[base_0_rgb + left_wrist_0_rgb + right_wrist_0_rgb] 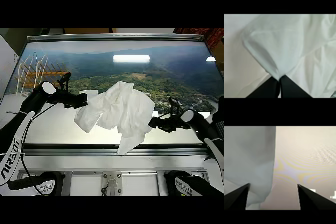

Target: Fold the clothes and pants, and hang the long-sleeved shirts on hangers.

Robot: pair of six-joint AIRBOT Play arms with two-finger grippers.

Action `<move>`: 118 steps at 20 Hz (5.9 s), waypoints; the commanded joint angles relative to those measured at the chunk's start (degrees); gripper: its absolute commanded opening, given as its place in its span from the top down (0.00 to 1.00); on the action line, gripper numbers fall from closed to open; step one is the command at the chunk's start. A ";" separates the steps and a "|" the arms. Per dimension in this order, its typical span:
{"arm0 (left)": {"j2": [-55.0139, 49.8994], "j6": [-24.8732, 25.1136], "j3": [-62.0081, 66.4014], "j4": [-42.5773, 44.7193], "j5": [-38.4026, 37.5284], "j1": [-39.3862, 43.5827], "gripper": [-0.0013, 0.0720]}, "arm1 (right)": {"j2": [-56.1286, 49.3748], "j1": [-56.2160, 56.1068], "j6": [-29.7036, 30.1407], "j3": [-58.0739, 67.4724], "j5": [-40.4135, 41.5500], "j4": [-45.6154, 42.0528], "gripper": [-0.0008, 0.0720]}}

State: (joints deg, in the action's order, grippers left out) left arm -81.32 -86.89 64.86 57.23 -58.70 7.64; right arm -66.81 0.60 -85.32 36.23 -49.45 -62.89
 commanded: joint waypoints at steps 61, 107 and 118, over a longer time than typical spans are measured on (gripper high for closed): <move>-16.52 -0.07 11.91 7.78 7.58 -8.68 0.07 | 1.90 -20.55 -15.61 3.93 -1.44 -1.81 0.08; 30.82 0.37 24.96 7.17 -1.07 -13.53 0.96 | 17.79 14.14 -16.04 50.25 -23.37 -9.53 0.96; -19.15 3.43 46.23 7.76 -5.20 -5.42 0.14 | -13.57 14.38 -9.94 55.10 0.02 -8.66 0.09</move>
State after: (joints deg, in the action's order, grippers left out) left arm -90.65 -83.42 101.10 64.77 -57.36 2.42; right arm -78.06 14.90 -97.45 89.95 -52.69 -70.65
